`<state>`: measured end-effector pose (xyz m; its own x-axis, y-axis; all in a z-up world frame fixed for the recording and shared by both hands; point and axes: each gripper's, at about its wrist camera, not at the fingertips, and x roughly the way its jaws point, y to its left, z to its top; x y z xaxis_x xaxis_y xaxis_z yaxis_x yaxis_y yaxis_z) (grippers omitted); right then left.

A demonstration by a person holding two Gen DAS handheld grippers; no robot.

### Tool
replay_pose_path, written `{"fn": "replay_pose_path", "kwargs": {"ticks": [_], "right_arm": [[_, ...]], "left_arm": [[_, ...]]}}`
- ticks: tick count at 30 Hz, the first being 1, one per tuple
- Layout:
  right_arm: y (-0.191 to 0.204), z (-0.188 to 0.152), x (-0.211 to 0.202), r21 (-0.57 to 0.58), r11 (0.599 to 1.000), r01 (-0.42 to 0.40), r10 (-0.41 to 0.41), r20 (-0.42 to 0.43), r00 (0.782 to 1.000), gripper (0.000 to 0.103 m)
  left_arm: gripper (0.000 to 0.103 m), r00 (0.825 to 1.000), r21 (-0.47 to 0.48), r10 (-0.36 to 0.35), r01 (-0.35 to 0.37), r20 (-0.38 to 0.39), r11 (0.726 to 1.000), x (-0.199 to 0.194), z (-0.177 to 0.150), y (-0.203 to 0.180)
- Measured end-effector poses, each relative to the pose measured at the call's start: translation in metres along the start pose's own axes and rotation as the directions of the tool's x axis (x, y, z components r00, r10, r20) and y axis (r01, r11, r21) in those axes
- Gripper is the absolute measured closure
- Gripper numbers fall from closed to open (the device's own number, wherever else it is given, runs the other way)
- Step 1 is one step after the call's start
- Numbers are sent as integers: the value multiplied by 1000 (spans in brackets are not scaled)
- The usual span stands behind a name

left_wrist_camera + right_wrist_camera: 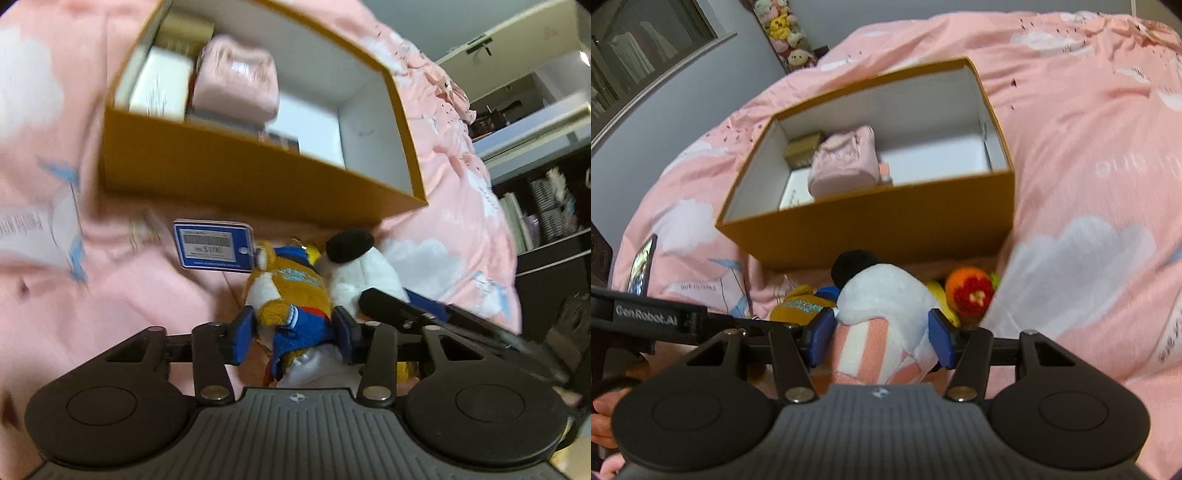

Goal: Organize objects
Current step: 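Grasp the brown plush keychain with the left tool while the right tool grasps the white plush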

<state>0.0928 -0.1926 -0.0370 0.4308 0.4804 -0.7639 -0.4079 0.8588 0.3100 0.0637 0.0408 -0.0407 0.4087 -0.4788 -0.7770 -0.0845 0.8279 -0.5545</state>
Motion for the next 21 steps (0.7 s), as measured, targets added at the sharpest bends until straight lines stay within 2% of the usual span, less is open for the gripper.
{"fn": "replay_pose_path", "kwargs": {"ticks": [3,5,9,13,21], "right_arm": [[2,5,8,-11,1000,-11,12,23,1000,47],[2,5,14,-12,1000,-11,11,24,1000,47],[-4,1,21,12,999,-36,36,10,999,47],[-14,-3,21,62,997,-44,46,-36,998,46],[-24,-27,26,85,996,-6,22,-186,982,44]], "left_arm": [[53,998,54,38,-40,46,998,2,1,0],[53,993,97,90,-97,75,991,8,-1,-1],[53,984,180,140,-158,106,971,14,-7,-2],[53,973,258,199,-223,114,940,19,-11,-9],[50,973,216,220,-229,67,949,25,-8,-3]]}}
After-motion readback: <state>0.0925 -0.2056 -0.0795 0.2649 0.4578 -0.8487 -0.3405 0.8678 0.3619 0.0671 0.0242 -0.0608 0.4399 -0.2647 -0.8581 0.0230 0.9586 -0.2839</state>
